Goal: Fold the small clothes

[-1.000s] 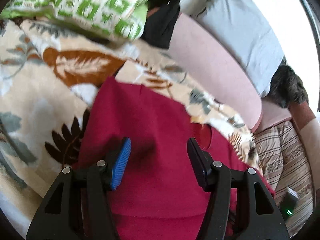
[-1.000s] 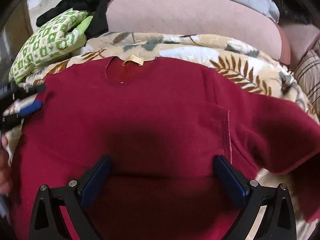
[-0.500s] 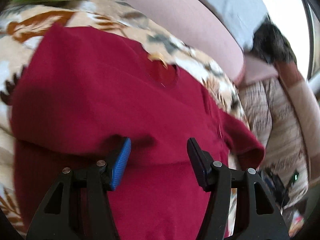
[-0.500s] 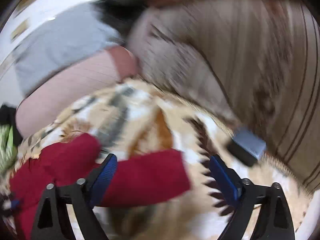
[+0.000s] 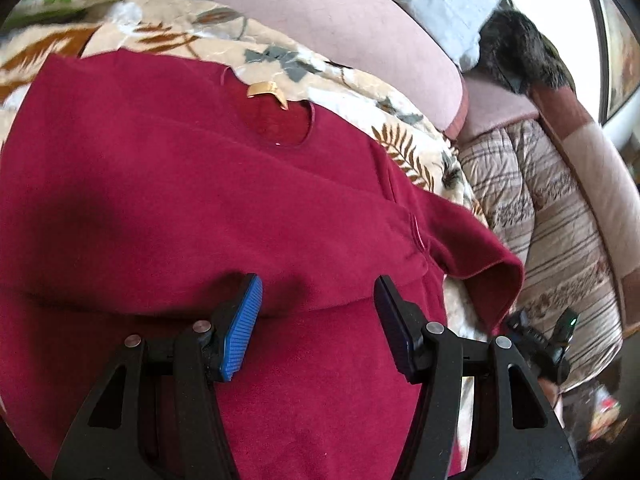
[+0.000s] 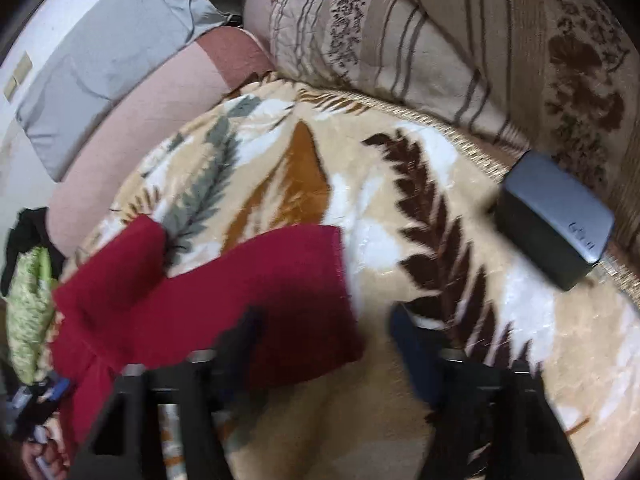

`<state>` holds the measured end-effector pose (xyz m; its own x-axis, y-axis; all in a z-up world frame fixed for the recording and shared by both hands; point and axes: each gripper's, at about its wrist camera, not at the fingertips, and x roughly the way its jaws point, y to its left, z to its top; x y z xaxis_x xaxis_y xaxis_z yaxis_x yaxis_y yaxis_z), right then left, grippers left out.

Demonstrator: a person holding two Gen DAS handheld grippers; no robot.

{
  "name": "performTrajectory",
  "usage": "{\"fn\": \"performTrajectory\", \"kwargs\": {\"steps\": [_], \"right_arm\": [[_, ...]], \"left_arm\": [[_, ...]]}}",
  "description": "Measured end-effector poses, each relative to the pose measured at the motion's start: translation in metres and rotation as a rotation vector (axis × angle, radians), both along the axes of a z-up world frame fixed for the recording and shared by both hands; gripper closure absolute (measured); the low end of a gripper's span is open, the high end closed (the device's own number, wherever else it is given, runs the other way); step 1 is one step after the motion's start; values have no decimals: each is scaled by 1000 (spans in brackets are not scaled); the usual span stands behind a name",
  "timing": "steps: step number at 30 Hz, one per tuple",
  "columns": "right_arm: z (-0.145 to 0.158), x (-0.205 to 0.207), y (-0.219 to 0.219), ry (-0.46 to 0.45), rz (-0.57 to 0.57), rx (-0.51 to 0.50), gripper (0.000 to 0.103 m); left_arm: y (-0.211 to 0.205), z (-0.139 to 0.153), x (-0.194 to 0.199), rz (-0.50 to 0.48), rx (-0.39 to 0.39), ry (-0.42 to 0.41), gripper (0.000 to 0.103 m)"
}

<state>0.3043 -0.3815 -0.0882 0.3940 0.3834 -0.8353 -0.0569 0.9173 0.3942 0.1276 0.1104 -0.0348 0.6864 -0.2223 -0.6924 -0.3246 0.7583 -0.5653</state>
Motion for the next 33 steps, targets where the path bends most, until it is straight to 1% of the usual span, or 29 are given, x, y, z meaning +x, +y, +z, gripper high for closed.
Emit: {"fn": "performTrajectory", "kwargs": {"steps": [2, 3, 5, 7, 8, 10, 11, 12, 14, 15, 17, 18, 19, 20, 21, 22, 23, 25, 26, 28, 29, 30, 31, 32, 33], "right_arm": [[-2, 1, 5, 14, 8, 20, 70], [0, 1, 5, 3, 0, 17, 76], [13, -2, 0, -48, -51, 21, 82], [30, -7, -4, -108, -99, 22, 92], [36, -10, -3, -129, -111, 33, 93], [54, -15, 7, -184, -118, 77, 99], [65, -18, 20, -214, -91, 111, 100], [72, -21, 31, -234, -71, 121, 100], [83, -28, 51, -262, -46, 103, 100], [85, -30, 53, -266, -57, 98, 100], [83, -30, 44, -252, -116, 80, 99], [80, -28, 37, -242, -147, 68, 95], [76, -27, 25, -228, -181, 65, 79], [69, -25, 13, -204, -216, 79, 68], [59, -23, 0, -168, -258, 115, 46], [49, -21, -12, -132, -302, 159, 34], [37, -19, -22, -88, -332, 210, 33], [26, -16, -34, -34, -357, 264, 33], [17, -14, -38, 3, -367, 312, 33], [-2, -10, -40, 96, -365, 387, 33], [-13, -7, -38, 147, -356, 406, 33], [-19, -5, -35, 172, -344, 417, 33], [-19, -4, -33, 162, -329, 404, 33], [-18, -1, -31, 158, -309, 411, 33], [-20, 0, -29, 161, -295, 446, 38]], "left_arm": [[5, -2, -1, 17, -28, 1, 45], [6, -2, -1, 24, -34, 2, 45], [7, 0, -2, 35, -33, -3, 45], [5, 4, -1, 24, -34, -23, 45], [2, 6, 0, 11, -36, -38, 45], [-5, 10, 2, -26, -38, -59, 45], [-9, 11, 3, -52, -37, -67, 45], [-12, 13, 4, -67, -32, -69, 45], [-19, 15, 6, -92, -1, -69, 45], [-21, 15, 7, -99, 7, -67, 45], [-22, 14, 9, -101, 0, -63, 45], [-21, 13, 9, -100, -7, -62, 45], [-20, 12, 9, -98, -20, -61, 45], [-19, 11, 10, -95, -32, -58, 45], [-17, 9, 10, -88, -41, -54, 45], [-16, 7, 10, -80, -49, -50, 45], [-14, 6, 10, -72, -57, -46, 45], [-11, 2, 10, -58, -75, -34, 45], [-8, 0, 10, -49, -87, -28, 45], [-4, -4, 8, -35, -102, -21, 45], [-3, -6, 8, -28, -111, -17, 45], [-1, -7, 7, -24, -119, -16, 45], [0, -8, 7, -21, -127, -16, 45], [0, -8, 7, -19, -132, -15, 45], [0, -8, 6, -19, -133, -14, 45]]}}
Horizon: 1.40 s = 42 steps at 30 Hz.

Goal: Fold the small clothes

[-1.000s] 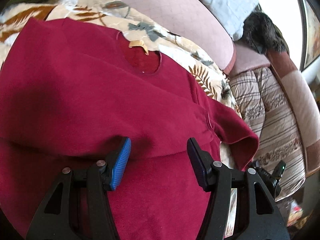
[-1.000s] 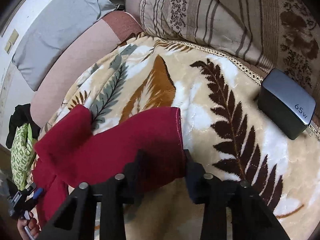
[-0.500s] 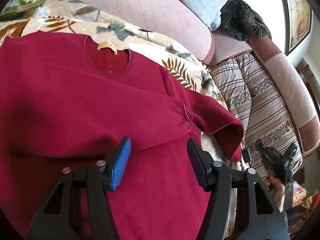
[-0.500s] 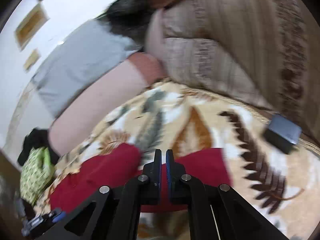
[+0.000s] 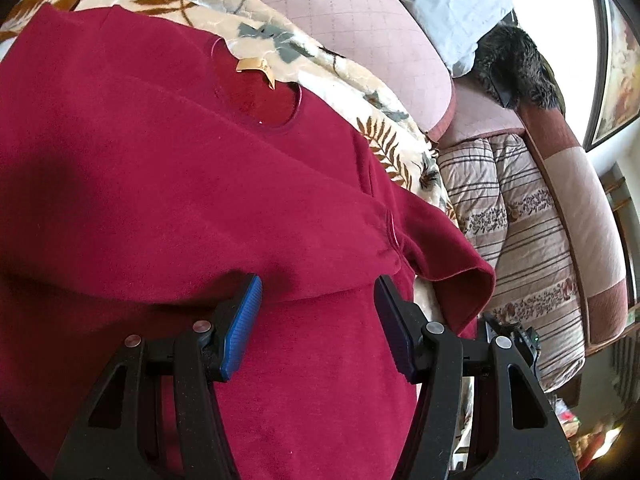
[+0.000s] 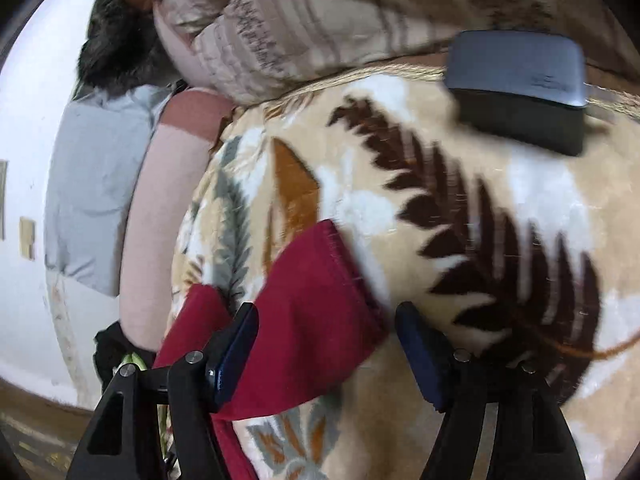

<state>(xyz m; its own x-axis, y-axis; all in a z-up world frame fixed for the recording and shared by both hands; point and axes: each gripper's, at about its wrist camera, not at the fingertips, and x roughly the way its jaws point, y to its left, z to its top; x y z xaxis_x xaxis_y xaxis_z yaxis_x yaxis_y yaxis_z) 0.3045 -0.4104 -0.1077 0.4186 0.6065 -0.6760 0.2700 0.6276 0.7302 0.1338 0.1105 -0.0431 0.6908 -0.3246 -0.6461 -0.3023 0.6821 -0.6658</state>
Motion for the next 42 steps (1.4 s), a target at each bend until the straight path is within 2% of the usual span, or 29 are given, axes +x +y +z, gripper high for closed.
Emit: {"fn": "performTrajectory", "kwargs": {"steps": [1, 2, 4, 5, 7, 9, 13, 15, 17, 19, 20, 21, 22, 23, 25, 28, 32, 35, 39, 42], "right_arm": [[-3, 1, 2, 2, 9, 43, 50], [-7, -1, 3, 17, 6, 61, 55], [-10, -5, -2, 37, -38, 38, 75], [-11, -7, -5, 43, -58, 26, 77], [-9, -8, -5, 38, -58, -6, 88], [1, -9, -4, -3, -68, -56, 91], [55, -17, 20, -182, -45, -193, 94], [83, -24, 45, -298, 5, -229, 94], [121, -39, 91, -476, 113, -234, 94], [149, -59, 143, -636, 256, -245, 94], [159, -72, 174, -710, 351, -250, 94], [161, -81, 196, -747, 418, -254, 94], [159, -96, 231, -785, 541, -252, 94], [151, -108, 259, -786, 636, -262, 94], [128, -125, 298, -764, 762, -299, 94], [101, -140, 329, -732, 849, -352, 95], [90, -157, 349, -765, 903, -422, 95], [79, -153, 355, -761, 921, -453, 94], [71, -159, 355, -762, 940, -454, 94], [70, -162, 354, -765, 955, -453, 94]], "left_arm": [[0, 0, 0, 0, 1, 0, 45], [0, 0, 0, 0, 2, -1, 45], [0, 0, 0, -2, 3, -1, 45], [1, 0, 0, -2, 3, -1, 45], [1, 0, 0, 2, -2, -3, 45], [1, 1, 0, 8, -4, -10, 45], [-1, 7, 0, -5, -19, -50, 45], [-1, 9, 0, -26, -98, -105, 44], [-1, 13, -1, -45, -171, -167, 43], [-1, 20, -3, -66, -199, -221, 43], [-3, 26, -5, -81, -209, -256, 42], [-4, 31, -6, -93, -217, -282, 37], [-5, 36, -8, -106, -232, -313, 32], [-6, 40, -9, -121, -250, -343, 27], [-7, 44, -12, -136, -265, -363, 26], [-12, 41, -7, -150, -247, -316, 26], [-19, 21, 7, -176, -265, -174, 26], [-21, 2, 15, -194, -312, -98, 26], [-21, -12, 21, -178, -309, -63, 26], [-25, -11, 22, -197, -300, -85, 26]]}}
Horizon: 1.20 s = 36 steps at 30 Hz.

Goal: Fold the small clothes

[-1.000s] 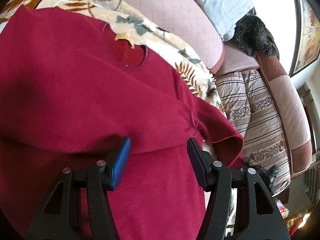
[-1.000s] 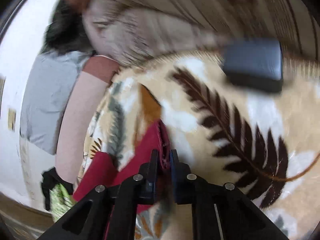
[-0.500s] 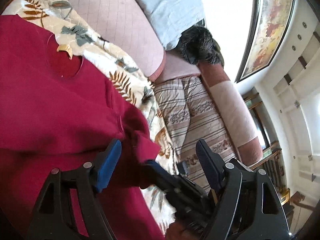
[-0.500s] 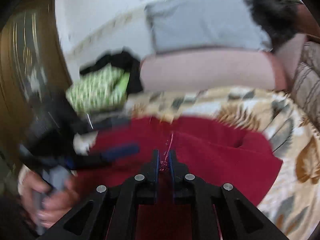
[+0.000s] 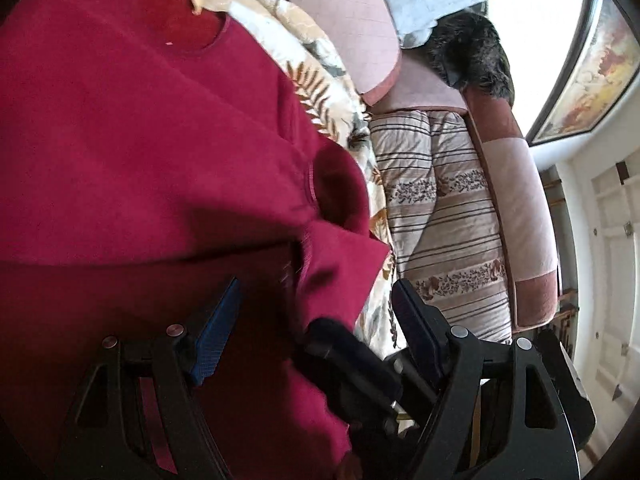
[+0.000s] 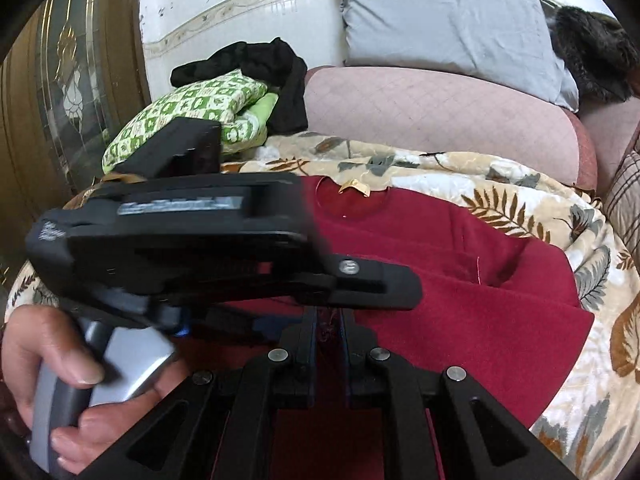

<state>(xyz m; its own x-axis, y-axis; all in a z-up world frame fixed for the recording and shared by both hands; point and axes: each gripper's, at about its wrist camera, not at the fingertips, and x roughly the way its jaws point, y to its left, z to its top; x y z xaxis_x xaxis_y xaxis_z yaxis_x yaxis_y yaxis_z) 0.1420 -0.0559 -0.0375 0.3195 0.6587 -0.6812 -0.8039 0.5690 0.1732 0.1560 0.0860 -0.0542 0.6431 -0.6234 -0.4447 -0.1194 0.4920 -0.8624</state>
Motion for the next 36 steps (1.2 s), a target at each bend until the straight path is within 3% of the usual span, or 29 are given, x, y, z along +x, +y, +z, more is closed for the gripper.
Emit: {"fn": "performTrajectory", "kwargs": {"steps": [6, 8, 10, 11, 19, 22, 25, 26, 29, 30, 31, 34, 36], "right_arm": [[2, -2, -12, 50, 10, -30, 89], [4, 0, -21, 72, -5, -40, 79], [8, 5, -34, 91, -32, -20, 47], [9, 6, -38, 93, -46, -9, 44], [10, 11, -57, 144, -47, -64, 43], [13, 20, -75, 129, -114, -90, 43], [14, 41, -100, 176, -233, -51, 43], [13, 46, -105, 192, -262, -47, 43], [4, 64, -127, 256, -399, -63, 43], [1, 69, -132, 281, -432, -66, 43], [-2, 74, -138, 311, -459, -62, 43], [-10, 86, -158, 384, -558, -21, 43], [-11, 91, -167, 405, -612, 3, 43]], "left_arm": [[-10, -3, 3, -7, 53, -23, 26], [-12, -2, 5, -15, 66, -25, 26], [-13, -3, 5, -19, 71, -25, 26], [-14, -3, 6, -20, 72, -24, 26], [-17, -2, 5, -62, 79, 1, 26], [-26, 0, 3, -95, 140, 12, 26], [-37, 5, 2, -100, 265, -11, 28], [-40, 6, 2, -101, 303, -16, 31], [-54, 6, 1, -112, 460, -18, 59], [-59, 8, 1, -112, 534, -20, 82], [-63, 9, 0, -113, 594, -17, 99], [-81, 37, -8, -120, 779, -126, 99], [-84, 66, -16, -112, 789, -252, 99]]}}
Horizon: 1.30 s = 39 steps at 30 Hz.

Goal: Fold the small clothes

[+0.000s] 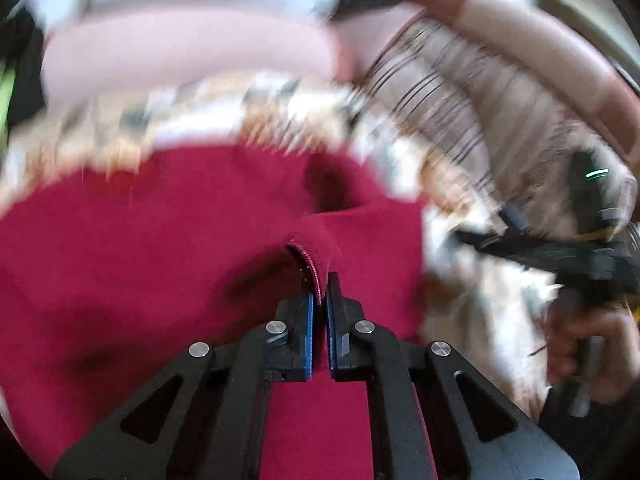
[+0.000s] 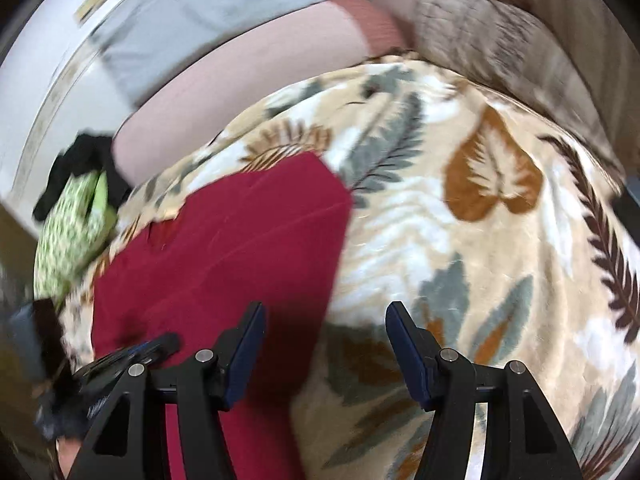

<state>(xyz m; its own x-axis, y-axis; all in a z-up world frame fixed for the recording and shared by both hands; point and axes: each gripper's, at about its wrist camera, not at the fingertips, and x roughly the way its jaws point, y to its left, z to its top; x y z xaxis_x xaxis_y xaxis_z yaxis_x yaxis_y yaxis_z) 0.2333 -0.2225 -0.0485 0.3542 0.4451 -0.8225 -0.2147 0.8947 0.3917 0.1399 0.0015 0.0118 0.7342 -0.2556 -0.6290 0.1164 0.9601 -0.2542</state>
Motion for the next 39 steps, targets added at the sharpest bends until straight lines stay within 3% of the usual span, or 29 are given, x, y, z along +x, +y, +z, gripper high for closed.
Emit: {"fn": "performTrajectory", "kwargs": {"steps": [2, 5, 8, 10, 15, 21, 24, 26, 28, 30, 32, 34, 36, 39], "right_arm": [[-2, 4, -8, 16, -58, 27, 43], [-6, 8, -15, 48, -129, 76, 43], [-8, 11, -15, 70, -152, 93, 43], [-9, 11, -8, 83, -145, 101, 43], [-10, 8, 9, 85, -105, 98, 43], [-12, 7, 21, 76, -74, 83, 43], [-11, 9, 26, 49, -59, 65, 43], [-9, 13, 34, 25, -17, 47, 43], [-6, 20, 51, -10, 86, 26, 43], [1, 24, 72, -85, 208, -11, 43], [15, 19, 88, -235, 277, -48, 43], [27, 17, 103, -340, 341, -8, 43], [27, 18, 119, -354, 367, 22, 43], [13, 17, 152, -326, 439, 24, 43]], "left_arm": [[12, 23, -6, 33, -44, -87, 99], [55, 37, -15, 179, -92, -164, 99], [118, 28, -24, 359, -203, -132, 99], [156, 19, -35, 490, -233, -111, 99], [199, 0, -58, 655, -299, -44, 99], [204, -12, -67, 730, -289, 17, 99], [213, -27, -68, 779, -296, 95, 98], [220, -41, -70, 830, -303, 173, 98], [229, -48, -74, 849, -360, 195, 94], [232, -43, -81, 873, -378, 167, 94], [227, -23, -89, 919, -284, 92, 94], [218, -5, -91, 920, -207, 3, 94], [207, 1, -85, 869, -182, -48, 94], [196, -7, -60, 773, -168, -27, 94]]}}
